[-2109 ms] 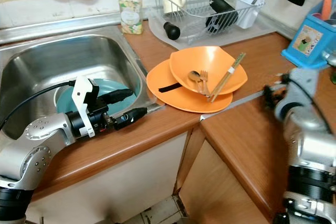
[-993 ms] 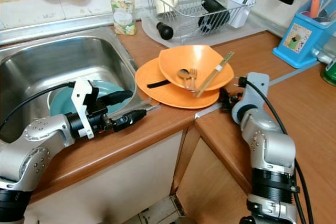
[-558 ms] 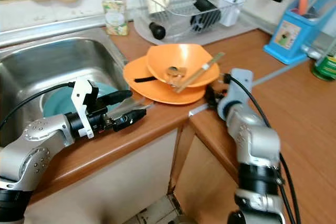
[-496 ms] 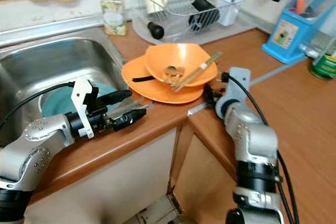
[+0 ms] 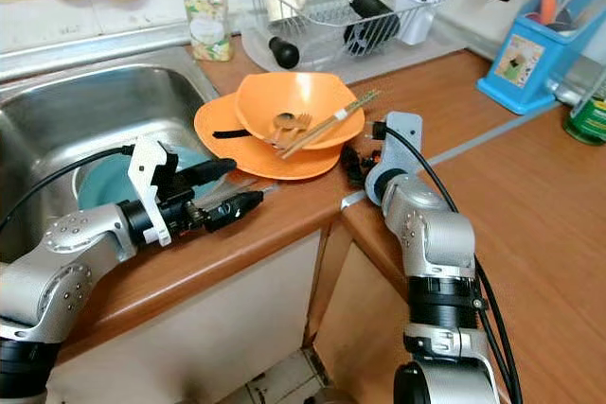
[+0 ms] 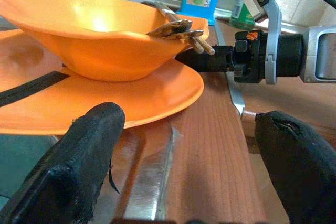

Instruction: Kitchen organization

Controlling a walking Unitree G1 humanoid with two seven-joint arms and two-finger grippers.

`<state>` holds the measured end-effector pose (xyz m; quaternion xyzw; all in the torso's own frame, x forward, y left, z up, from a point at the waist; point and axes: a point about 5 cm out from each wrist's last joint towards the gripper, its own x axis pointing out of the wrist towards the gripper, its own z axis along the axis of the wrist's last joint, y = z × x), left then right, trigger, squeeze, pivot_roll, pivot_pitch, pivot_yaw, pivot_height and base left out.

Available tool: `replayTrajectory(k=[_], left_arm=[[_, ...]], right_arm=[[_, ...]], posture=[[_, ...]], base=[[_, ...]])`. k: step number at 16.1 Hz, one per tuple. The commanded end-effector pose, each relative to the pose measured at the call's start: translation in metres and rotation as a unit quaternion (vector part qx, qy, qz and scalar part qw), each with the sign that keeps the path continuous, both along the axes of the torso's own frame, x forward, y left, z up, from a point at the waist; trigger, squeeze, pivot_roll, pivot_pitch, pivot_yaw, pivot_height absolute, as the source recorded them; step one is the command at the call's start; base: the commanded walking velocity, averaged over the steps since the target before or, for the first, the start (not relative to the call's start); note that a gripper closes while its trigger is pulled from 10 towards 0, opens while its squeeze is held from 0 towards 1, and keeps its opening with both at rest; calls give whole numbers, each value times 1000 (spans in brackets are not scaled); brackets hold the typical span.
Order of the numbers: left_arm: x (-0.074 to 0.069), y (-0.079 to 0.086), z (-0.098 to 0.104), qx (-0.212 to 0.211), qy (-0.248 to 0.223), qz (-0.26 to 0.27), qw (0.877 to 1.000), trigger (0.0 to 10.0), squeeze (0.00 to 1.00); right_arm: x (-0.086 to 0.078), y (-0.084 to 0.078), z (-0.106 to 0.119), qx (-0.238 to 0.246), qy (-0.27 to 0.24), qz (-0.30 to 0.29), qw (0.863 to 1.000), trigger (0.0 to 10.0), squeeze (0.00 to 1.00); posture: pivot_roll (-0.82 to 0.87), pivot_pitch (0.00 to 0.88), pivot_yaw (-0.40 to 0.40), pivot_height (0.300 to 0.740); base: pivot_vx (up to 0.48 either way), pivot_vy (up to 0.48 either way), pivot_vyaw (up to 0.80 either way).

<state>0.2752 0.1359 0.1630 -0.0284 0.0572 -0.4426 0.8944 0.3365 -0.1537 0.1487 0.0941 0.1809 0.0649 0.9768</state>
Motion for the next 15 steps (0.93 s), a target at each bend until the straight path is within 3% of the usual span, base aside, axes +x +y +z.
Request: replayTrajectory(k=[1,3,8,9,10,12,13,15], left_arm=[[3,1,5,3,-13,8,1000,10000,1000],[4,2,5,3,-13,10,1000,10000,1000],[4,5,5,1,-14,19,1000,10000,1000],[4,5,5,1,-14,20,1000,10000,1000],[4,5,6,-3,-17,21,1000,10000,1000],[5,4,5,-5,-17,20,1000,10000,1000],[6,3,5,-5,-18,18,1000,10000,1000],[7,1,6,-4,-21,9,1000,10000,1000]], right_arm=[[3,8,3,3,-4,13,1000,10000,0],[3,-2,7,-10,-16,1,1000,10000,0],[-15,-42,13,-27,-56,-24,998,10000,4],[-17,-50,13,-38,-59,-32,997,10000,1000],[-16,-70,21,-70,-77,-67,992,10000,1000],[-12,-85,52,-104,-146,-72,981,10000,1000],[-11,-87,64,-121,-169,-54,977,10000,1000],[-10,-80,84,-180,-209,44,960,10000,1000]], posture=[[-173,0,-29,740],[-182,0,-21,740],[-186,0,-23,740],[-186,0,-23,740],[-193,0,-20,740],[-209,0,-11,740],[-215,0,-8,740],[-218,0,-7,740]], base=[[0,0,0],[0,0,0],[0,0,0],[0,0,0],[0,0,0],[0,0,0],[0,0,0],[0,0,0]])
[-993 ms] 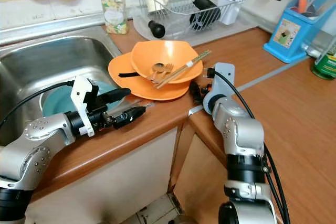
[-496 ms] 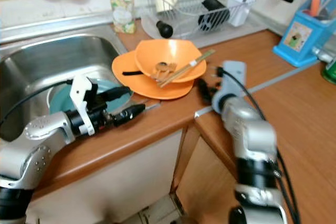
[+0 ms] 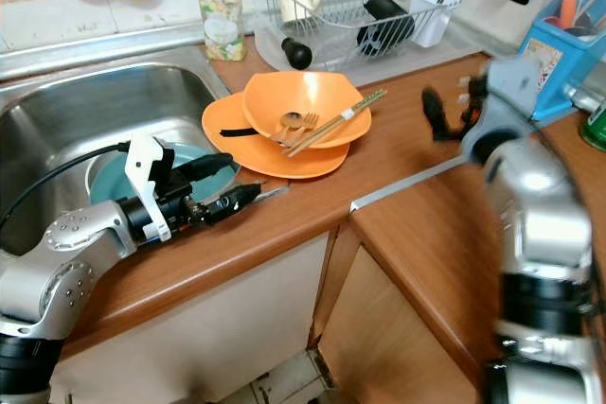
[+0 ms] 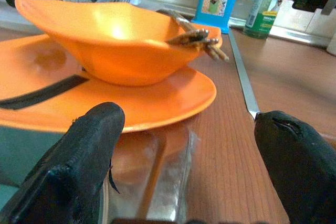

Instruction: Kitchen organization

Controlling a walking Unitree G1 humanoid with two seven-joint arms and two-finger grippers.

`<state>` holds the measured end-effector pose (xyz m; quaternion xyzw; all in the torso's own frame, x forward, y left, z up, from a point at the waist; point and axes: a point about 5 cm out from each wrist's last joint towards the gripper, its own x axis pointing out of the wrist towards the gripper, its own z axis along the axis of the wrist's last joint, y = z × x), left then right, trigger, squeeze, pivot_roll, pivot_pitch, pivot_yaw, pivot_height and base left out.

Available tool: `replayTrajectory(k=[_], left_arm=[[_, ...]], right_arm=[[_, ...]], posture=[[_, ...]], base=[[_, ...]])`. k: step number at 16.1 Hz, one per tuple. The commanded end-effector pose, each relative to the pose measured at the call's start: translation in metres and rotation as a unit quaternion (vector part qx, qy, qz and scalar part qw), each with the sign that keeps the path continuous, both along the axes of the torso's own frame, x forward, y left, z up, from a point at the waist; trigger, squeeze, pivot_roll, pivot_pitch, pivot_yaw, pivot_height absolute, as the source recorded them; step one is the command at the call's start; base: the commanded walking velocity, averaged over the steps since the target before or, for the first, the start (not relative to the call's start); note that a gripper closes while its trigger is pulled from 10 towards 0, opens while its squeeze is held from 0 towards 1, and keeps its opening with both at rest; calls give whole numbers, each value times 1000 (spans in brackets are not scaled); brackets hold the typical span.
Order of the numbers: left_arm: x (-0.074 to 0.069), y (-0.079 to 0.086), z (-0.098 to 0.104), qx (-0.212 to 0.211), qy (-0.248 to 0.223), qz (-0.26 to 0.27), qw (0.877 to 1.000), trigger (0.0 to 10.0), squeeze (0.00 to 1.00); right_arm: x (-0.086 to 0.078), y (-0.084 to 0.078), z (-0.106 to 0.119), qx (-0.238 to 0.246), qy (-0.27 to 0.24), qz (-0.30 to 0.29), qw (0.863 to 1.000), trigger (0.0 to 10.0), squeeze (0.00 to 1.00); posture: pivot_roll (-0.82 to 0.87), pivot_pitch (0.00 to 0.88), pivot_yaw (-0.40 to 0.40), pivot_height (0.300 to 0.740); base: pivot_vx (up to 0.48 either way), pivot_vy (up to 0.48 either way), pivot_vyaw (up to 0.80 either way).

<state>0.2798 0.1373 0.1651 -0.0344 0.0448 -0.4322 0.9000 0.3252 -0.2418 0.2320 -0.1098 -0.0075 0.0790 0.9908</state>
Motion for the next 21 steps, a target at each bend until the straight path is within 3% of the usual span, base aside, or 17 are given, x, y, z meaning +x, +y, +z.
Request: replayTrajectory(k=[1,2,3,4,5,6,9,13,14,21], left_arm=[[4,-1,5,8,-15,-4,1000,10000,941],[4,-2,6,10,-17,-5,1000,10000,898],[5,-2,7,14,-20,-6,1000,10000,780],[4,-1,8,14,-20,-9,1000,10000,529],[4,-1,8,15,-20,-13,1000,10000,478],[3,-2,7,22,-18,-22,999,10000,278],[2,-3,7,22,-18,-25,999,10000,145],[2,-5,6,26,-19,-29,999,10000,63],[3,-5,6,28,-21,-31,999,10000,43],[4,-6,6,28,-27,-30,999,10000,0]], right_arm=[[1,14,9,-36,-11,62,997,10000,1000],[0,21,14,-72,-12,109,991,10000,1000],[0,27,17,-106,-8,157,982,10000,1000],[2,34,20,-151,2,214,965,10000,0],[3,35,21,-166,7,232,958,10000,0],[6,37,23,-220,27,276,935,10000,0],[14,37,25,-297,45,303,904,10000,0],[28,49,26,-359,35,323,875,10000,0],[35,53,24,-391,37,326,860,10000,0],[55,64,17,-460,55,350,814,10000,0]], posture=[[-215,0,-10,740],[-212,0,-13,740],[-202,0,-18,740],[-202,0,-18,740],[-207,0,-10,740],[-201,0,-18,740],[-200,0,-24,740],[-200,0,-23,740],[-198,0,-20,740],[-191,0,-39,740]], base=[[0,0,0],[0,0,0],[0,0,0],[0,0,0],[0,0,0],[0,0,0],[0,0,0],[0,0,0],[0,0,0],[0,0,0]])
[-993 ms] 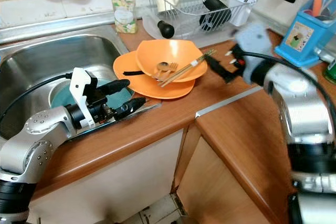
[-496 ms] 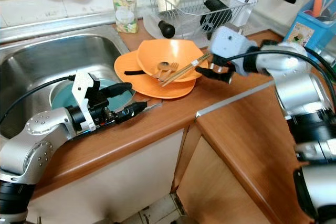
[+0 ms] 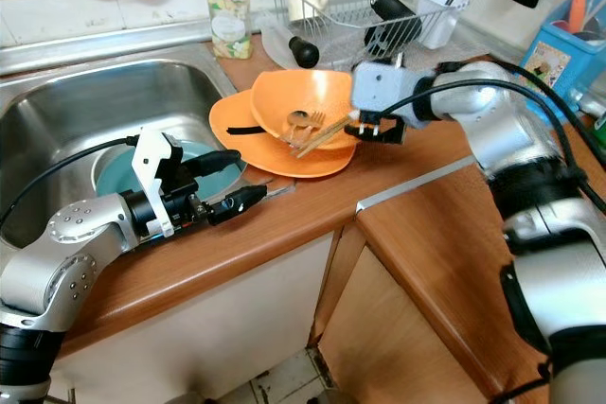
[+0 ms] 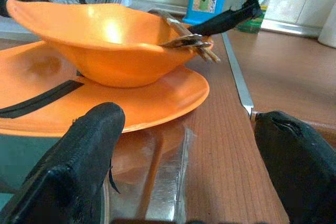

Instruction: Kitchen organization

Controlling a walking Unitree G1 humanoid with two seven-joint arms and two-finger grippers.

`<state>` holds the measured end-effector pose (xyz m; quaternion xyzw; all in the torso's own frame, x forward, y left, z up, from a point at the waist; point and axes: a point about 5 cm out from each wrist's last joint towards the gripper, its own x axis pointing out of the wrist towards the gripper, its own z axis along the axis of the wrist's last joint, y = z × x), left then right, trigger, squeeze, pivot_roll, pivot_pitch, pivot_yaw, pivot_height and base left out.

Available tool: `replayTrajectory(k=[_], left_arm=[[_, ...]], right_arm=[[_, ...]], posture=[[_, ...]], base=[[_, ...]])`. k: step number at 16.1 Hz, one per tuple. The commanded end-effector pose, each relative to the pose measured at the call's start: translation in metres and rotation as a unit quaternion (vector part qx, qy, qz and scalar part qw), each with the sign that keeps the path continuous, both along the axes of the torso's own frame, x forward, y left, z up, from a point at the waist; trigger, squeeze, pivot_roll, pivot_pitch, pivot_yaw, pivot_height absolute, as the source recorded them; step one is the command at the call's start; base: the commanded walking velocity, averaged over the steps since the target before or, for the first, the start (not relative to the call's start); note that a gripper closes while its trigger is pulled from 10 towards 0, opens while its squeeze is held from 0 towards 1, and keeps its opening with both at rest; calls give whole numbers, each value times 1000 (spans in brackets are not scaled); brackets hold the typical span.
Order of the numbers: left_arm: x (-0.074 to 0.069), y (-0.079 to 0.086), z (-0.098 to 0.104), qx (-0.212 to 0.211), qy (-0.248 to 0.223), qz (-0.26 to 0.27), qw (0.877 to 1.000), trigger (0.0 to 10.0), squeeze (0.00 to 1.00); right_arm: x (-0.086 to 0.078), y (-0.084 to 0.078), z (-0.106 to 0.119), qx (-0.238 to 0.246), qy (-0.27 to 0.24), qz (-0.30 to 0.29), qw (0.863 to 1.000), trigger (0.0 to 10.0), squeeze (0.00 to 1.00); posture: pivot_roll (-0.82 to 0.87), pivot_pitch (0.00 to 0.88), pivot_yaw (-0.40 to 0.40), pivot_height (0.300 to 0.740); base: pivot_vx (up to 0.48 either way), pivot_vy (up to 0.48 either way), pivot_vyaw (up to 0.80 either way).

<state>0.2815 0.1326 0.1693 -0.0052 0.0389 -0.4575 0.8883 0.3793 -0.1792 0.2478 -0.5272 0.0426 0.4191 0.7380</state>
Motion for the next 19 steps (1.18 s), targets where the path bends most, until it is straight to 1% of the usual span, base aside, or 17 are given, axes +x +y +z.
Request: replayTrajectory(k=[1,5,6,7,8,9,10,14,19], left_arm=[[2,-1,2,4,-9,-1,1000,10000,0],[1,-2,1,3,-9,3,1000,10000,0],[1,-1,2,3,-10,4,1000,10000,0],[2,-1,2,3,-11,5,1000,10000,0],[3,-1,2,3,-12,6,1000,10000,0],[3,-1,2,2,-12,7,1000,10000,0],[3,-1,3,2,-12,8,1000,10000,0],[2,0,2,1,-12,12,1000,10000,0],[3,-3,3,-1,-12,11,1000,10000,0]], right_arm=[[3,2,0,-23,-1,4,1000,10000,0],[12,11,-4,-52,-15,10,999,10000,0],[14,14,-4,-55,-23,11,998,9098,0],[16,17,-4,-57,-39,12,998,5176,0],[18,20,-5,-60,-50,11,997,3608,0],[18,22,-8,-65,-53,15,996,1608,0],[18,23,-10,-68,-56,17,996,0,0],[20,28,-13,-61,-60,21,996,0,0],[19,29,-15,-56,-59,25,996,0,0]], posture=[[-189,0,-42,740],[-185,0,-45,740],[-185,0,-45,740],[-185,0,-45,740],[-185,0,-45,740],[-185,0,-45,740],[-183,0,-50,740],[-182,0,-53,740],[-180,0,-53,740]], base=[[0,0,0],[0,0,0],[0,0,0],[0,0,0],[0,0,0],[0,0,0],[0,0,0],[0,0,0],[0,0,0]])
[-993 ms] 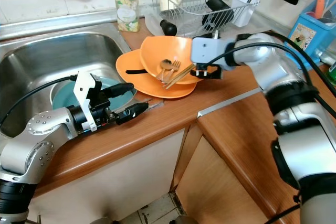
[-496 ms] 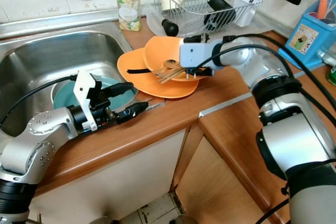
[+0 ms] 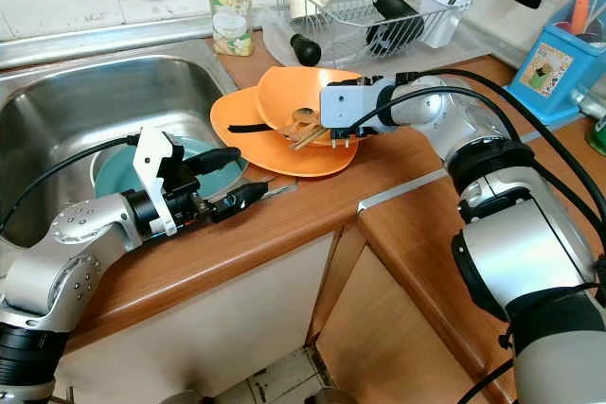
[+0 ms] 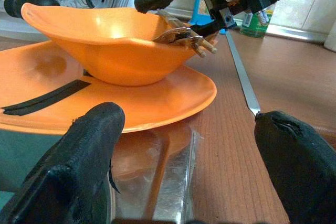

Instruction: Kitchen organization

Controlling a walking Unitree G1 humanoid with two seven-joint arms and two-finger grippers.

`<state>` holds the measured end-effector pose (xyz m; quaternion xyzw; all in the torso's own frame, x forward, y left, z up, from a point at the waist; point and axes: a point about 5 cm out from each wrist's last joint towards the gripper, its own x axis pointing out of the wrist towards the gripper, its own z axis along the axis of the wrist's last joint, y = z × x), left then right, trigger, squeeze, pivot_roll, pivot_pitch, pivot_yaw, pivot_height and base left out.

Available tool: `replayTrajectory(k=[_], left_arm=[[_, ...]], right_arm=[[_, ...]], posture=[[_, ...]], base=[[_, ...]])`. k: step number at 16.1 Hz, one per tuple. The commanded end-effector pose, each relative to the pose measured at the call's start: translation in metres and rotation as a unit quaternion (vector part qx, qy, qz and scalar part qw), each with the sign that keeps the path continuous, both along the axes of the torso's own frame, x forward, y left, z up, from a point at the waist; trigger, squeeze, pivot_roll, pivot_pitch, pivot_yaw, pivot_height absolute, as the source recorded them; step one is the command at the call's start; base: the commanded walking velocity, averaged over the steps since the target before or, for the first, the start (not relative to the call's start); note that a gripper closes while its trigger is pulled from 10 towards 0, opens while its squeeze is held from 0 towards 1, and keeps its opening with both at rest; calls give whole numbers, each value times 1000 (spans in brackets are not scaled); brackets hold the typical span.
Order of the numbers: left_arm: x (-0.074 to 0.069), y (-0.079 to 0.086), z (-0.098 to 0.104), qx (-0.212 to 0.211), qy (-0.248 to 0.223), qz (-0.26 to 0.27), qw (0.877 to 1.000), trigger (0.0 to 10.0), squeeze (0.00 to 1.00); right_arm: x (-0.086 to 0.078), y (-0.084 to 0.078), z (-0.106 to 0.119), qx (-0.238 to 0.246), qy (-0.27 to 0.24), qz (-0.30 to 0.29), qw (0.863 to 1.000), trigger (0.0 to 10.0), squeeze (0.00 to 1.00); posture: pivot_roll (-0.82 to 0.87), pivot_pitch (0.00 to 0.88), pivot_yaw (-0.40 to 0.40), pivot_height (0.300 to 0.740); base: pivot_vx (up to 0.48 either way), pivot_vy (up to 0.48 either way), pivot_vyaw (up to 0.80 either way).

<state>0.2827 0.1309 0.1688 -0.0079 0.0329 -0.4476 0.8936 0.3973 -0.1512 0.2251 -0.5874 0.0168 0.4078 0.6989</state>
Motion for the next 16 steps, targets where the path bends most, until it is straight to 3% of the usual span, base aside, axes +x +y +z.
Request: replayTrajectory(k=[1,16], left_arm=[[2,-1,3,4,-8,-1,1000,10000,0],[6,-3,5,-3,-11,1,1000,10000,0]], right_arm=[[2,1,7,0,-10,1,1000,0,0],[2,0,8,14,-39,-1,999,0,0]], posture=[[-180,0,-52,740],[-187,0,-42,740]], base=[[0,0,0],[0,0,0]])
